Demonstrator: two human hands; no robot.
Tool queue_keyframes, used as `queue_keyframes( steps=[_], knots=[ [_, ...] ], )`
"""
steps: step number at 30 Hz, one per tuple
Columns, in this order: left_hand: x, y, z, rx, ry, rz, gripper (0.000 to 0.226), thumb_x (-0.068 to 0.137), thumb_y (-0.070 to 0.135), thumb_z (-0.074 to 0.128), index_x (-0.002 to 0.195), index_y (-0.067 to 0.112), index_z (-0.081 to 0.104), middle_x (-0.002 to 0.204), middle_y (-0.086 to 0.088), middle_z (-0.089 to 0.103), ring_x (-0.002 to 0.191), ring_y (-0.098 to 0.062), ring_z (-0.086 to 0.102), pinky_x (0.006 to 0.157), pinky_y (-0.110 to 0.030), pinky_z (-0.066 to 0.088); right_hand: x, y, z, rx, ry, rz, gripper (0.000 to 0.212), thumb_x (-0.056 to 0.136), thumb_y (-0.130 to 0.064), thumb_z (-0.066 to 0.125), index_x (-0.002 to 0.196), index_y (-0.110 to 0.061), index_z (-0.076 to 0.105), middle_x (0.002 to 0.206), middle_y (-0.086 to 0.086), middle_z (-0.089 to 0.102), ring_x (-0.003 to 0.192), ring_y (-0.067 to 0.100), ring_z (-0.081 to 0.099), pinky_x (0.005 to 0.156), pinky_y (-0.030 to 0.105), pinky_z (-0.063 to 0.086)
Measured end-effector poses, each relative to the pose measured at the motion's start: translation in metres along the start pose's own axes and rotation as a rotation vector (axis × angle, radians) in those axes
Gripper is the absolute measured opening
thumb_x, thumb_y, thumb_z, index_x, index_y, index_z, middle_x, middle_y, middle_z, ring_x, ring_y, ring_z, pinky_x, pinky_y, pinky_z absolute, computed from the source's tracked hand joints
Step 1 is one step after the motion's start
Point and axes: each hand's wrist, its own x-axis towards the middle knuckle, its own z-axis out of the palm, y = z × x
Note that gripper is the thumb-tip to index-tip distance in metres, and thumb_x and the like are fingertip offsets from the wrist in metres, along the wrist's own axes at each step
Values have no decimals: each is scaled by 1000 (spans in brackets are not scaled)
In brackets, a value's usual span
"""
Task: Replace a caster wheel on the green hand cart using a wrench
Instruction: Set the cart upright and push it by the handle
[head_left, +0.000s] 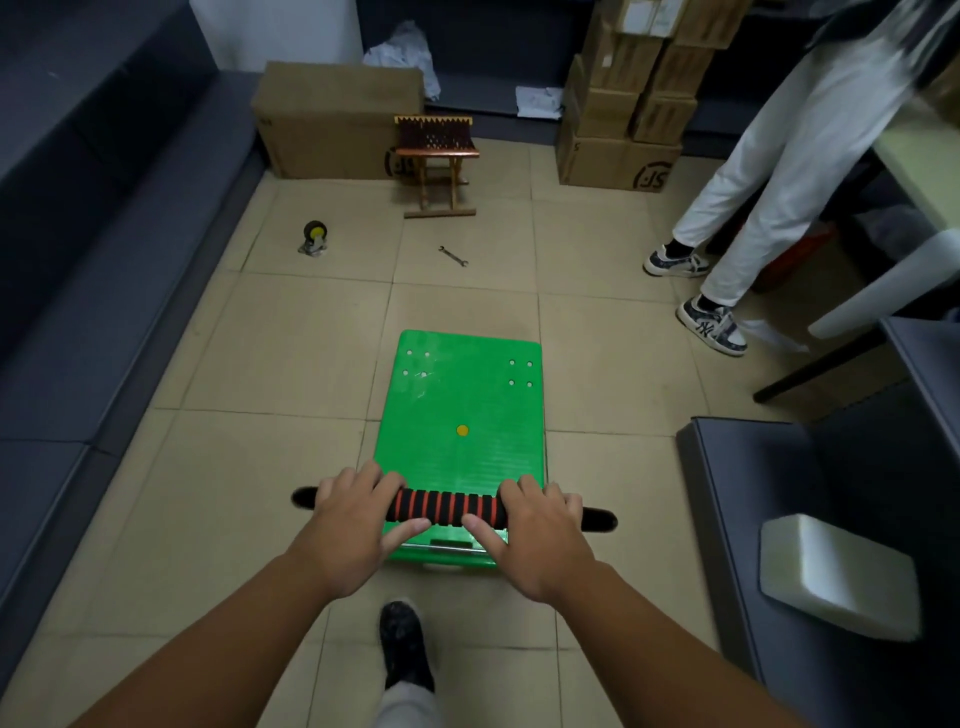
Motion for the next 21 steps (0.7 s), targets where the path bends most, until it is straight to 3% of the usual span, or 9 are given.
queue_keyframes(
  steps=[7,14,21],
  knots=[
    [102,-17,-36,-1,-32,18,89,82,85,4,134,30,51,122,8,50,109,-17,46,100,-37,34,100,20,-37,-14,-1,16,58,88,-82,14,102,-34,44,99,-11,46,91,16,42,85,37,28],
    [226,-38,-73,16,-57,11,65,94,79,25,137,34,44,124,10,46,112,-14,43,103,-34,30,220,44,-82,22,-1,24,63,85,-83,11,107,-36,46,103,-13,46,94,14,43,90,37,30],
    [351,-55,-109,4,-38,-2,63,94,79,30,135,34,47,115,12,42,105,-11,42,99,-32,32,339,69,-133,13,17,8,73,81,-83,4,110,-32,48,106,-11,48,98,16,44,93,38,31]
  ],
)
